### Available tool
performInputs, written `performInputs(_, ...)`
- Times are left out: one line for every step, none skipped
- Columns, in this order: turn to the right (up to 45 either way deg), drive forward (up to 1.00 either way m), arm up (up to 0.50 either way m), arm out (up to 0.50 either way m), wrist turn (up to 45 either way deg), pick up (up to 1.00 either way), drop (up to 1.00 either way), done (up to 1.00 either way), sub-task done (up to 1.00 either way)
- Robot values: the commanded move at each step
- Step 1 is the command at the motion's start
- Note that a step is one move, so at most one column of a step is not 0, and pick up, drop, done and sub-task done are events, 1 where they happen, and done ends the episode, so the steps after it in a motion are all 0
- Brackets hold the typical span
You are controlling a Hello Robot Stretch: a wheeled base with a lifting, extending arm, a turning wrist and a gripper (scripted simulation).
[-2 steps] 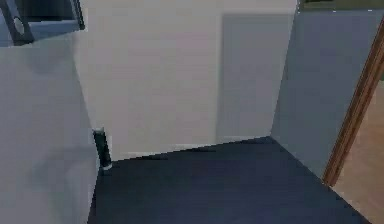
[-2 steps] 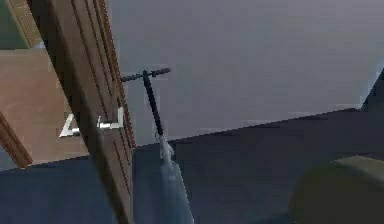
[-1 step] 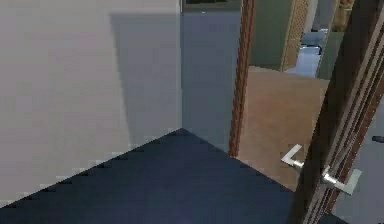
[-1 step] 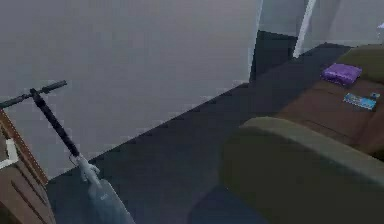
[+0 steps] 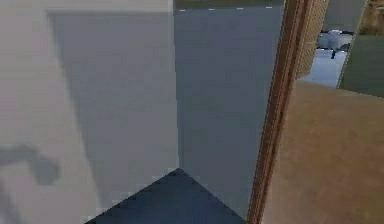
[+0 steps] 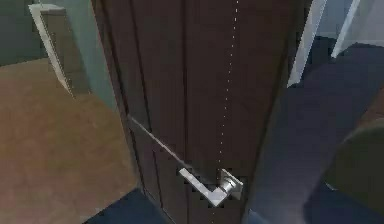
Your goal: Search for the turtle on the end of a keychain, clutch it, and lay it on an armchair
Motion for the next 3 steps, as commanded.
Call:
performInputs(36.0, 0.0, 0.0, 0.0, 0.0, 0.0, 0.0, 0.0, 0.0)
performInputs(0.0, 1.0, 0.0, 0.0, 0.0, 0.0, 0.0, 0.0, 0.0)
performInputs(12.0, 0.0, 0.0, 0.0, 0.0, 0.0, 0.0, 0.0, 0.0)
